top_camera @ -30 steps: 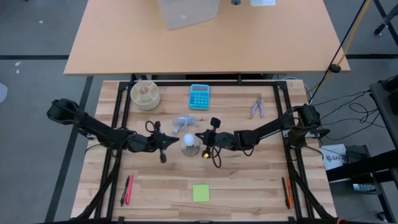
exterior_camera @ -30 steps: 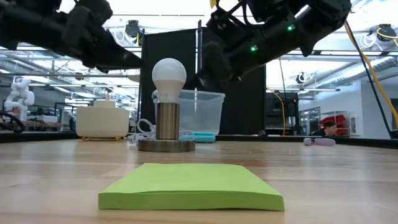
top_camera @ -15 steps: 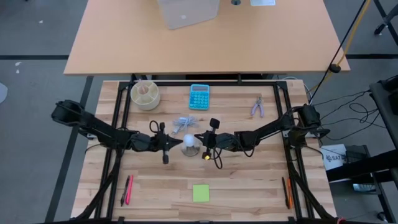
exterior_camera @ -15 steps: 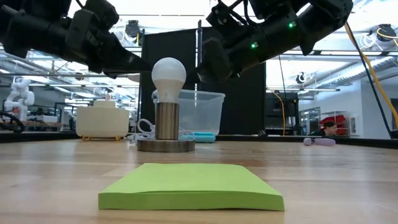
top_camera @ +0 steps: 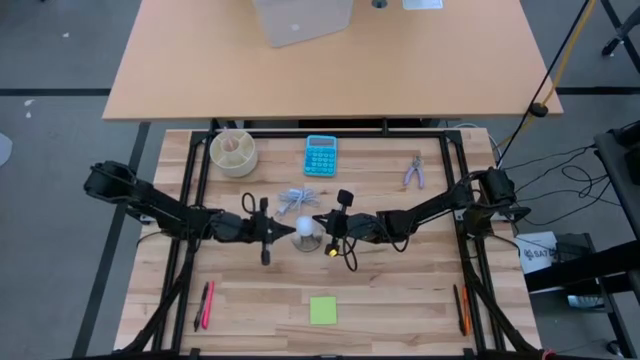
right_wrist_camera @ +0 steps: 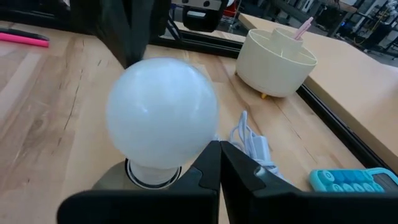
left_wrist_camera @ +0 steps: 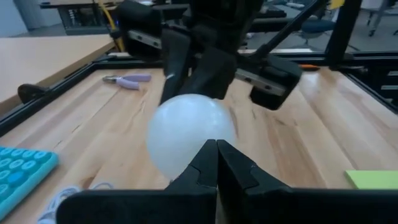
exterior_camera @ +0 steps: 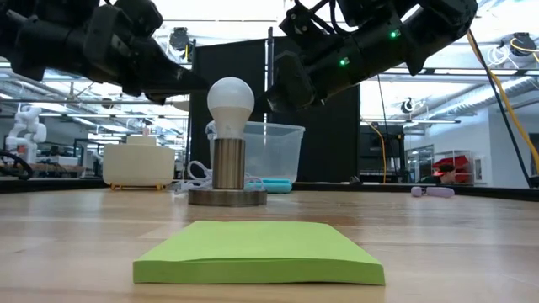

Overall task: Screw lightbulb
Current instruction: Insert the lightbulb into the lamp

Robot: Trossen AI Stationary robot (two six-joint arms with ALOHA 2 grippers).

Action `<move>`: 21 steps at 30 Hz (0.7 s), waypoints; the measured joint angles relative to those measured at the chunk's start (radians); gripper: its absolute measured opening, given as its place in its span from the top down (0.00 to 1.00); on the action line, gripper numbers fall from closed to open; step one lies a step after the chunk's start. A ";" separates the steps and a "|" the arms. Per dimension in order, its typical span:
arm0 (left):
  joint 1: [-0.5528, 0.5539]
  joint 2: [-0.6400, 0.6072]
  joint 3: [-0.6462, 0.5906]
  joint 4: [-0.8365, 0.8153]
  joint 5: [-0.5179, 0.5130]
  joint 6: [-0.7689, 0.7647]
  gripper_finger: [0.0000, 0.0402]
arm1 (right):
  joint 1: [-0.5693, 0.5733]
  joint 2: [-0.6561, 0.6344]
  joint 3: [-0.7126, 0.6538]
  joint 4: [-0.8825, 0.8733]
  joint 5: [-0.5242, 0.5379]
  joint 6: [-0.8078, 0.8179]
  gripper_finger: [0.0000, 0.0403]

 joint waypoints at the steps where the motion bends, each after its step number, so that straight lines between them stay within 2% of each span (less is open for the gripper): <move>1: 0.003 0.000 0.000 -0.002 0.002 0.000 1.00 | 0.000 0.000 0.000 0.000 0.001 0.000 1.00; 11: 0.049 0.056 0.001 0.001 -0.004 -0.051 1.00 | 0.000 0.000 -0.001 -0.007 0.020 -0.002 1.00; 21: 0.087 0.081 -0.001 -0.030 -0.103 -0.098 1.00 | 0.024 0.000 0.000 -0.022 -0.016 -0.007 1.00</move>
